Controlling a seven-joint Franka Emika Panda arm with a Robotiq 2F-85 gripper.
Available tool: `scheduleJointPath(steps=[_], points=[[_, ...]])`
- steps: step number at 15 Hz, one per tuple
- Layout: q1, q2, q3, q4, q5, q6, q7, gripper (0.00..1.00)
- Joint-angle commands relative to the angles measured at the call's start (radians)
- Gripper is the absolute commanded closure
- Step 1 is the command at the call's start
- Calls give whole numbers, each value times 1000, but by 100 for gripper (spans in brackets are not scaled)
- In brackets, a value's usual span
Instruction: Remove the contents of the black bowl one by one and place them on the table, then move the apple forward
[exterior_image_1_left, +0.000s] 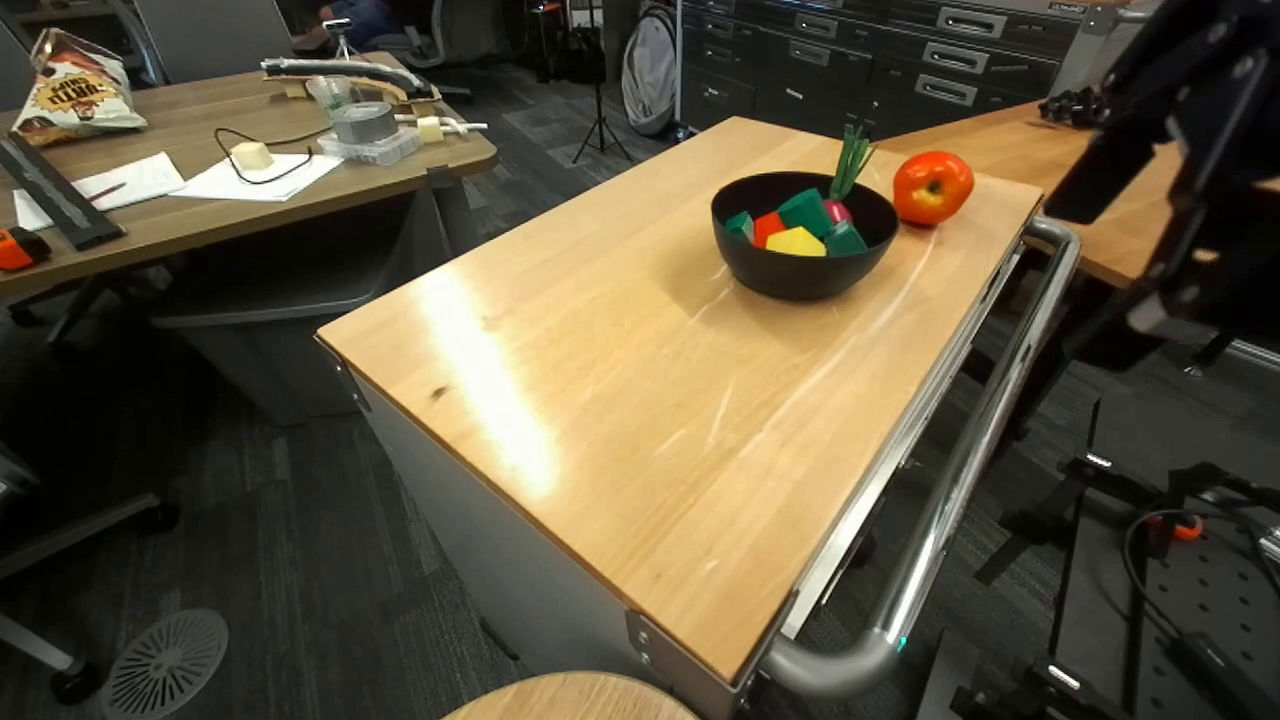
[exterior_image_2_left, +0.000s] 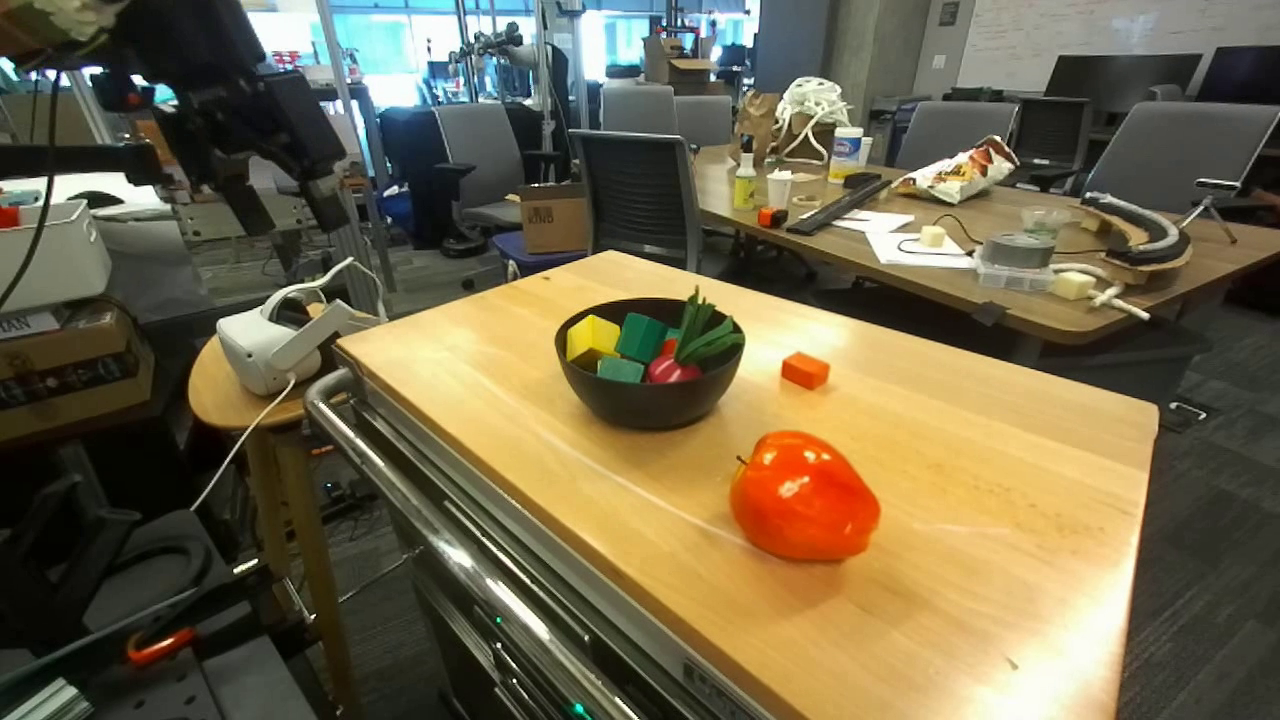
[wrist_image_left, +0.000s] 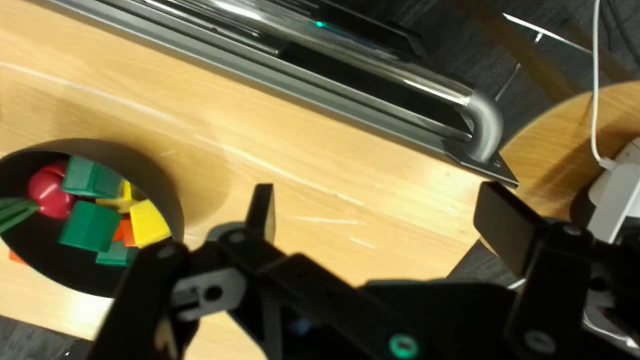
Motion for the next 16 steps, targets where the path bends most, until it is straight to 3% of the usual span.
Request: scheduleJointPath(steps=[1, 3, 8, 13, 16], points=[[-4, 2, -35, 2, 26, -4, -9, 0], [-9, 9, -53, 1, 31, -7, -15, 0], [-28, 29, -18, 19, -7, 25, 4, 0], [-189, 147, -107, 153, -158, 85, -34, 0], [-276, 299, -162, 263, -223, 138, -43, 0]])
